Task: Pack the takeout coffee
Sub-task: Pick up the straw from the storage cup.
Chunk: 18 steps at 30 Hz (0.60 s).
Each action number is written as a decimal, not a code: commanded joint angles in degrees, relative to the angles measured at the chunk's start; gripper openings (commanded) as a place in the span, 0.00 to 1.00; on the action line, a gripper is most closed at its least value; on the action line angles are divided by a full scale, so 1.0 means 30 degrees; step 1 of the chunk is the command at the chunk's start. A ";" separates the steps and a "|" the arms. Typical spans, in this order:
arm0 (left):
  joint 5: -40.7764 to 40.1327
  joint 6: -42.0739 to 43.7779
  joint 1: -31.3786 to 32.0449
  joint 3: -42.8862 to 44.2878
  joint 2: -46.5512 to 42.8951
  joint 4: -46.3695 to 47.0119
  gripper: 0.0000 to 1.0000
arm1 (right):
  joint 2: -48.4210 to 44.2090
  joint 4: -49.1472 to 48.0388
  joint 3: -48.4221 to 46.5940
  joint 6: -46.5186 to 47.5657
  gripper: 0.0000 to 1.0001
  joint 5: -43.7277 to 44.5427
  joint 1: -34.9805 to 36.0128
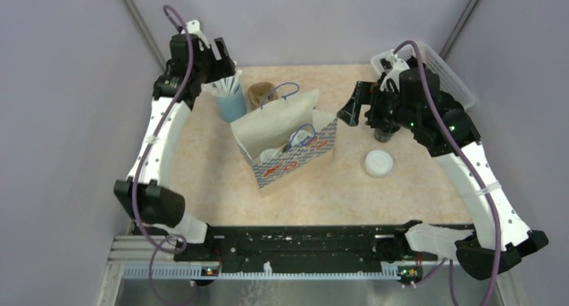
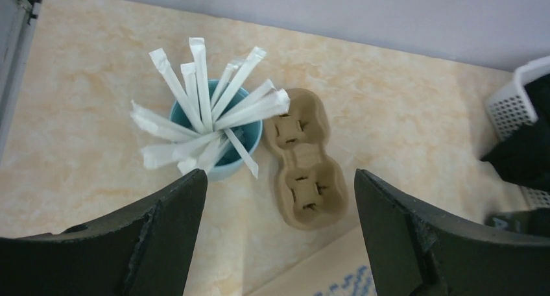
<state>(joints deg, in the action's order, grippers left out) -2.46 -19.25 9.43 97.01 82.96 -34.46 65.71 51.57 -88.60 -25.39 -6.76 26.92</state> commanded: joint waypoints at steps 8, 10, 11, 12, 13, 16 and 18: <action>-0.0298 0.4135 -0.1394 0.6813 0.8770 0.0352 0.71 | -0.0728 -0.1582 0.1490 0.1059 0.98 -0.0786 -0.0199; -0.0700 0.4595 -0.1415 0.7649 0.9736 0.0320 0.65 | -0.0782 -0.1506 0.1743 0.1143 0.97 -0.0823 -0.0188; -0.0938 0.4748 -0.1415 0.7817 1.0035 0.0473 0.60 | -0.0781 -0.1354 0.1753 0.1194 0.97 -0.0770 -0.0210; -0.1088 0.4973 -0.1441 0.7915 1.0266 0.0650 0.57 | -0.0734 -0.1214 0.1755 0.1237 0.97 -0.0723 -0.0183; -0.1316 0.5165 -0.1448 0.7990 1.0467 0.0859 0.55 | -0.0676 -0.1105 0.1744 0.1257 0.97 -0.0706 -0.0190; -0.2263 0.5349 -0.1595 0.8516 1.1209 0.0838 0.54 | -0.0501 -0.1028 0.1647 0.1242 0.97 -0.0754 -0.0170; -0.2618 0.5178 -0.1745 0.8661 1.1555 0.0926 0.55 | -0.0384 -0.0978 0.1494 0.1310 0.97 -0.0790 -0.0195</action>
<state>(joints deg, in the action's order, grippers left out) -6.28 -5.48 5.04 119.85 115.74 -34.30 65.04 49.39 -83.11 -22.50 -8.69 26.87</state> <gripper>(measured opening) 0.545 0.972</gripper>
